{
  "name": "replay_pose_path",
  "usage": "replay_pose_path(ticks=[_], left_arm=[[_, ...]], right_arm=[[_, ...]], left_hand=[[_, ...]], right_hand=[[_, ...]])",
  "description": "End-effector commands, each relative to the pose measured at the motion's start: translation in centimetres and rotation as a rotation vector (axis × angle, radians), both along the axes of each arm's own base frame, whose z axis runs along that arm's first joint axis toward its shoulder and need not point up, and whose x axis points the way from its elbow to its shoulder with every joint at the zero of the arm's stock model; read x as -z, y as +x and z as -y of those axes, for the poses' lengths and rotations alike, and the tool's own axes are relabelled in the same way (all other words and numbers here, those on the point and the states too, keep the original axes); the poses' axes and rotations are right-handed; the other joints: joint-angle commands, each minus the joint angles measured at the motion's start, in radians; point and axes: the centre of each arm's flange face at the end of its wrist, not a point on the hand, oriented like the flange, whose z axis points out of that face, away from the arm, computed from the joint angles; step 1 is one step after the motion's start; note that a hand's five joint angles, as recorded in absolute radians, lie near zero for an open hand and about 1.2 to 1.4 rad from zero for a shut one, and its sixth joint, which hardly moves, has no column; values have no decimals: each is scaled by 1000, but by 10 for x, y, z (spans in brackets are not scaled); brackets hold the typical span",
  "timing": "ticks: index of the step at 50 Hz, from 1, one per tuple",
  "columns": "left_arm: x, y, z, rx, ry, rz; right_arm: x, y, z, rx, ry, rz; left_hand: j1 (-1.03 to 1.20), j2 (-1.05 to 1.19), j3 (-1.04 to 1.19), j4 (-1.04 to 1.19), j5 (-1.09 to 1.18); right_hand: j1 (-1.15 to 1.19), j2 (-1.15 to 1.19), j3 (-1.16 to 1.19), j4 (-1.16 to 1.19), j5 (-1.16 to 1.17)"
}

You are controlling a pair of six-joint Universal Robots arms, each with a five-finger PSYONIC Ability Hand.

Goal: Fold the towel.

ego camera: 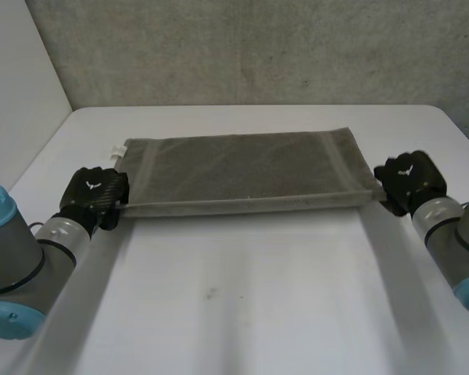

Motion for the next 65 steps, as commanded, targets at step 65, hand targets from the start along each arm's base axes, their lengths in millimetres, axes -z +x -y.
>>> replay_pose_path(ticks=[65], left_arm=[[-44,33,-91,84,137,225]], right_arm=[[-50,-57,-75,-205,210,-232]], left_hand=[[192,179,180,179,184]], right_hand=[[55,60,52,53,54]])
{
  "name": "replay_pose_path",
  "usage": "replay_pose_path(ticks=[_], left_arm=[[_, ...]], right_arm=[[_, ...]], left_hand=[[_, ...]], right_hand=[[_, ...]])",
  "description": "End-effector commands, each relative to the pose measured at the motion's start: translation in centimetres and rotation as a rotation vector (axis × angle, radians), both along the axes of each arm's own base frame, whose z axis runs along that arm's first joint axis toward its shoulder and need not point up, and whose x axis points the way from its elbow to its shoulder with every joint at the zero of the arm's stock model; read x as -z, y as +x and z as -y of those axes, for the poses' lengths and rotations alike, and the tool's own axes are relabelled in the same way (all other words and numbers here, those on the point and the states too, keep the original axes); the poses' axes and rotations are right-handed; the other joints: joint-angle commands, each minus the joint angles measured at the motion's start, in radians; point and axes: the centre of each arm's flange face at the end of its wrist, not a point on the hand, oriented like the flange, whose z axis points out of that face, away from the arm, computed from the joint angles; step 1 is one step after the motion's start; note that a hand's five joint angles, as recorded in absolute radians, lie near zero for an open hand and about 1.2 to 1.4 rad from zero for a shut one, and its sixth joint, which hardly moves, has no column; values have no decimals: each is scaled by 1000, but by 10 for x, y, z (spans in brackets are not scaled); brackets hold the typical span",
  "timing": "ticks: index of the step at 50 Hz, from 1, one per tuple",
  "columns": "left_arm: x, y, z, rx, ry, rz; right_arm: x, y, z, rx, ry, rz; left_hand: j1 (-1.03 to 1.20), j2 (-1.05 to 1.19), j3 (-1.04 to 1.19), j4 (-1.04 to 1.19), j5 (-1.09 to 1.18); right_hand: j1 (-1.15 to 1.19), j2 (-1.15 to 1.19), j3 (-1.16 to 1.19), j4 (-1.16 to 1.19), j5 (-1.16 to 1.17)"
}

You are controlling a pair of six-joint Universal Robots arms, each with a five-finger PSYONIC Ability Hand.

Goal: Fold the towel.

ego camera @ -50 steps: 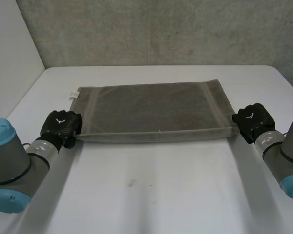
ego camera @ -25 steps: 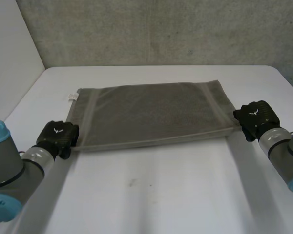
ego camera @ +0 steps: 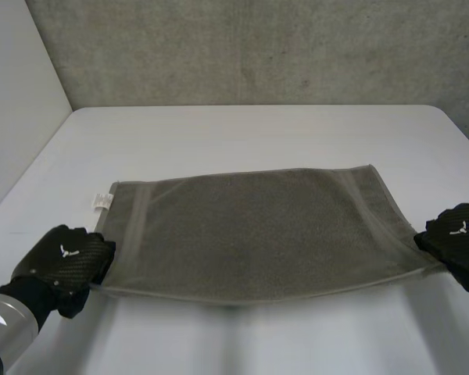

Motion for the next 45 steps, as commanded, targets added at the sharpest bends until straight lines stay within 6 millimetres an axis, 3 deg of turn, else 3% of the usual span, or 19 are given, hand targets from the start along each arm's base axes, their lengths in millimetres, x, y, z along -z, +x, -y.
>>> replay_pose_path(ticks=[1,2,3,4,5,6,7,8,12,14,17,19,23,33,45], left_arm=[[4,2,42,-11,-33,-19],[6,0,61,-12,-66,-17],[6,0,61,-12,-66,-17],[6,-2,76,-7,-89,-18],[7,-5,91,-1,-102,-21],[8,-5,92,-1,-102,-21],[12,-9,106,5,-97,-28],[18,-13,119,15,-91,-31],[28,-28,141,51,-89,-32],[42,-35,163,63,-85,-34],[47,-37,174,63,-88,-34],[58,-41,193,52,-100,-35],[67,-43,207,34,-102,-47],[72,-50,246,-32,-195,-101],[75,-58,264,-35,-245,-105]], right_arm=[[15,8,47,-98,-109,28],[15,8,48,-98,-109,28],[18,15,60,-121,-155,19],[21,24,73,-144,-201,9],[21,24,73,-145,-202,9],[26,35,85,-167,-237,7],[34,45,97,-188,-263,3],[34,45,97,-189,-263,3],[56,63,131,-219,-308,2],[66,67,140,-231,-304,7],[82,74,156,-242,-303,9],[87,79,164,-248,-310,15],[100,85,183,-238,-309,57],[99,96,217,-203,-391,168],[98,97,246,-140,-472,211]], left_hand=[[204,179,180,179,193],[204,179,180,179,193],[204,179,180,179,193],[204,179,180,179,193],[204,179,180,179,193],[204,179,180,179,193],[204,179,180,179,193],[204,179,180,179,193],[204,179,180,179,193],[204,179,180,179,193],[204,179,180,179,193],[204,179,180,179,193],[204,179,180,179,193],[204,179,180,179,193],[204,179,180,179,193]], right_hand=[[55,60,52,53,43],[55,60,52,53,43],[55,60,52,53,43],[55,60,52,53,43],[55,60,52,53,43],[55,60,52,53,43],[55,60,52,53,43],[55,60,52,53,43],[55,60,52,53,43],[55,60,52,53,43],[55,60,52,53,43],[55,60,52,53,43],[55,60,52,53,43],[55,60,52,53,43],[55,60,52,53,43]])
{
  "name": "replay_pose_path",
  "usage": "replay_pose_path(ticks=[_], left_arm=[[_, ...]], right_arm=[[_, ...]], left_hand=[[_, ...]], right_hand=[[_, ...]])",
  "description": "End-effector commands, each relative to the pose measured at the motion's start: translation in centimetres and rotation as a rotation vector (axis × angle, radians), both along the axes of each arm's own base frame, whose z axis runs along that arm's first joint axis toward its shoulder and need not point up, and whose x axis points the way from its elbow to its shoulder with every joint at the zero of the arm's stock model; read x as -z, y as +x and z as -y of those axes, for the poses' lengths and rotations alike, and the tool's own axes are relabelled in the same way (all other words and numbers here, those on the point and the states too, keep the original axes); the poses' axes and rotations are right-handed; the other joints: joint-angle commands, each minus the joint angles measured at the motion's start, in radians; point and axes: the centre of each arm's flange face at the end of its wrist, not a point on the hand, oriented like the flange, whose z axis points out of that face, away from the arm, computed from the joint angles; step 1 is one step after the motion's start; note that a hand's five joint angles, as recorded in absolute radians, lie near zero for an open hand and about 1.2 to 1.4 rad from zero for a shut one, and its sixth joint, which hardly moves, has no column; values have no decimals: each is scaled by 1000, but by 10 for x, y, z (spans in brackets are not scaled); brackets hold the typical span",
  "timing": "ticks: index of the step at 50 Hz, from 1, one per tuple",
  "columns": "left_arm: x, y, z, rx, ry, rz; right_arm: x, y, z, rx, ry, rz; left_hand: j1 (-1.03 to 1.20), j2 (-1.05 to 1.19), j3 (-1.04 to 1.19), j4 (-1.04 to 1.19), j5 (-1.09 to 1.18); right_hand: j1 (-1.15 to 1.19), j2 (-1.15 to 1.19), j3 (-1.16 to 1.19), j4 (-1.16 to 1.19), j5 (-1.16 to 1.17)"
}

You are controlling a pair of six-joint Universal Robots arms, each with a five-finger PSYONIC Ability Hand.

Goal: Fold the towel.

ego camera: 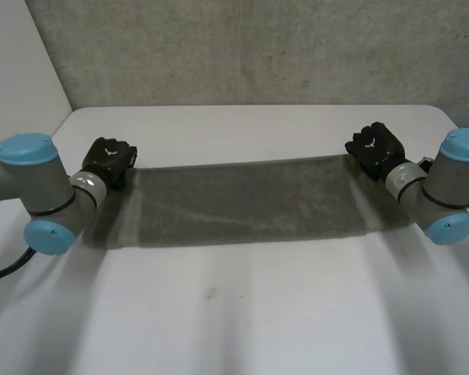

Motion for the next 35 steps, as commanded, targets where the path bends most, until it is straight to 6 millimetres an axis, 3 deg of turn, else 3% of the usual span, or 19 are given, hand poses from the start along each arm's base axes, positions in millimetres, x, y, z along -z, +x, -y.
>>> replay_pose_path(ticks=[1,6,7,8,9,10,11,14,16,17,19,22,24,25,29,31,35], left_arm=[[2,-7,9,9,-27,0],[6,-11,11,16,-25,-2],[6,-11,11,16,-24,-2],[7,-12,10,18,-21,-3],[6,-12,9,17,-19,-4],[6,-12,9,17,-19,-4],[6,-13,8,22,-19,-4],[0,-17,6,29,-28,-9],[-7,-16,6,28,-38,-15],[-18,-16,3,27,-50,-25],[-28,-15,-1,27,-56,-40],[-45,-13,-15,25,-52,-81],[-54,-10,-22,20,-47,-107],[-62,-9,-30,18,-39,-133],[-73,-4,-51,10,-6,-184],[-82,0,-72,3,19,-228],[-86,4,-92,-3,45,-262]], right_arm=[[0,1,12,19,-33,13],[7,1,17,20,-21,26],[10,1,16,21,-5,33],[10,2,15,19,9,46],[10,3,15,19,9,46],[9,5,14,14,19,63],[9,5,14,14,19,63],[-3,7,13,13,22,106],[-34,7,11,12,8,174],[-34,7,11,12,8,175],[-66,3,4,14,15,261],[-80,1,-2,15,25,302],[-104,-3,-17,17,51,374],[-105,-3,-17,17,51,374],[-112,-10,-50,54,175,416],[-111,-13,-61,82,223,415],[-95,-32,-82,204,364,383]], left_hand=[[192,179,179,178,187],[192,179,179,178,187],[192,179,179,178,187],[-75,-88,-88,-89,-80],[-790,-803,-802,-803,-794],[-797,-810,-809,-810,-802],[-1007,-1020,-1019,-1020,-1011],[-1030,-1043,-1042,-1043,-1034],[-1030,-1043,-1042,-1043,-1034],[-1030,-1043,-1042,-1043,-1034],[-1030,-1043,-1042,-1043,-1034],[-1030,-1043,-1042,-1043,-1034],[-1030,-1043,-1042,-1043,-1034],[-1030,-1043,-1042,-1043,-1034],[-1030,-1043,-1042,-1043,-1034],[-1030,-1043,-1042,-1043,-1034],[-1030,-1043,-1042,-1043,-1034]], right_hand=[[55,60,52,53,35],[35,40,32,34,15],[-790,-785,-793,-792,-810],[-1167,-1162,-1170,-1168,-1187],[-1167,-1162,-1170,-1168,-1187],[-1167,-1162,-1170,-1168,-1187],[-1167,-1162,-1170,-1168,-1187],[-1167,-1162,-1170,-1168,-1187],[-1167,-1162,-1170,-1168,-1187],[-1167,-1162,-1170,-1168,-1187],[-1167,-1162,-1170,-1168,-1187],[-1167,-1162,-1170,-1168,-1187],[-1167,-1162,-1170,-1168,-1187],[-1167,-1162,-1170,-1168,-1187],[-1167,-1162,-1170,-1168,-1187],[-1167,-1162,-1170,-1168,-1187],[-1167,-1162,-1170,-1168,-1187]])
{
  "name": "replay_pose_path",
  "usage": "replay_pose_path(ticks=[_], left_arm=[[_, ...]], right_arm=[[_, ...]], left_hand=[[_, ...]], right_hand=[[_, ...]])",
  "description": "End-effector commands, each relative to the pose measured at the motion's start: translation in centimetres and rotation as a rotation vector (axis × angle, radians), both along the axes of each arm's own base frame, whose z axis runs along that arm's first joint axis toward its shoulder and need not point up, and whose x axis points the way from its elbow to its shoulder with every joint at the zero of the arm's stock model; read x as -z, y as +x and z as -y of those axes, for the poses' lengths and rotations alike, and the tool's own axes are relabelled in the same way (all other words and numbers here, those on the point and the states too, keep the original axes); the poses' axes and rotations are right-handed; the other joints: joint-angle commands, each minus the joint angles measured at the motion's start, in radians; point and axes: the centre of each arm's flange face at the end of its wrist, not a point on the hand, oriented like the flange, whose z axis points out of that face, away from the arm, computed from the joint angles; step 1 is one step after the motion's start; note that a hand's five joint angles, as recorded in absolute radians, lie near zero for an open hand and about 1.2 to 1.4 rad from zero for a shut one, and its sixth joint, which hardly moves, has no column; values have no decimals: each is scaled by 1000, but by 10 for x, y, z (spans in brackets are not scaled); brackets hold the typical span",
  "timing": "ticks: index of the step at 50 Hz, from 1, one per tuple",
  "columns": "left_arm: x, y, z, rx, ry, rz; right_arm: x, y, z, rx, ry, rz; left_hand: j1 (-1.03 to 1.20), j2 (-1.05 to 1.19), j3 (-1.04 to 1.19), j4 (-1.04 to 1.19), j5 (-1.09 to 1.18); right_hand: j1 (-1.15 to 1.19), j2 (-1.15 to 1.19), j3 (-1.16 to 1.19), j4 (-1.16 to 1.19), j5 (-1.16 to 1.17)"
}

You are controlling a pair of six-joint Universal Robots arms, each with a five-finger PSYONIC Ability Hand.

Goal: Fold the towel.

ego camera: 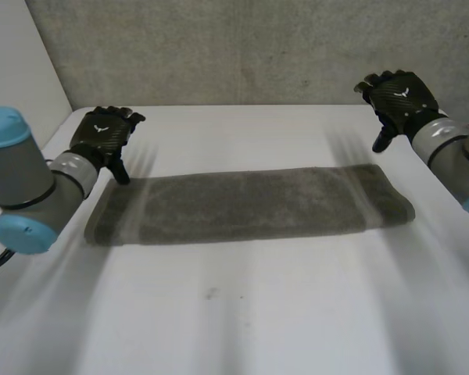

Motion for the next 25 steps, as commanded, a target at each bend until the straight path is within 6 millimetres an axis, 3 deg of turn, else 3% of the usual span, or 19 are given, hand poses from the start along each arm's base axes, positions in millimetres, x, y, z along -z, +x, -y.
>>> replay_pose_path(ticks=[1,3,8,14,25], left_arm=[[-11,9,-49,-8,68,-93],[-10,10,-56,-9,76,-107],[-6,11,-76,-1,80,-143],[6,13,-85,4,59,-154],[9,13,-86,6,46,-157]], right_arm=[[16,-22,-38,102,231,-27],[34,-34,-47,136,327,-48],[59,-39,-54,143,379,-78],[92,-60,-43,186,355,-121],[112,-66,-30,167,318,-127]], left_hand=[[-1,8,7,7,-28],[-1,8,7,7,-28],[-1,8,7,7,-28],[-1,8,7,7,-28],[-1,8,7,7,-28]], right_hand=[[-66,-76,-70,-87,-60],[44,34,39,22,49],[305,295,301,284,311],[455,445,451,434,461],[585,575,580,563,590]])
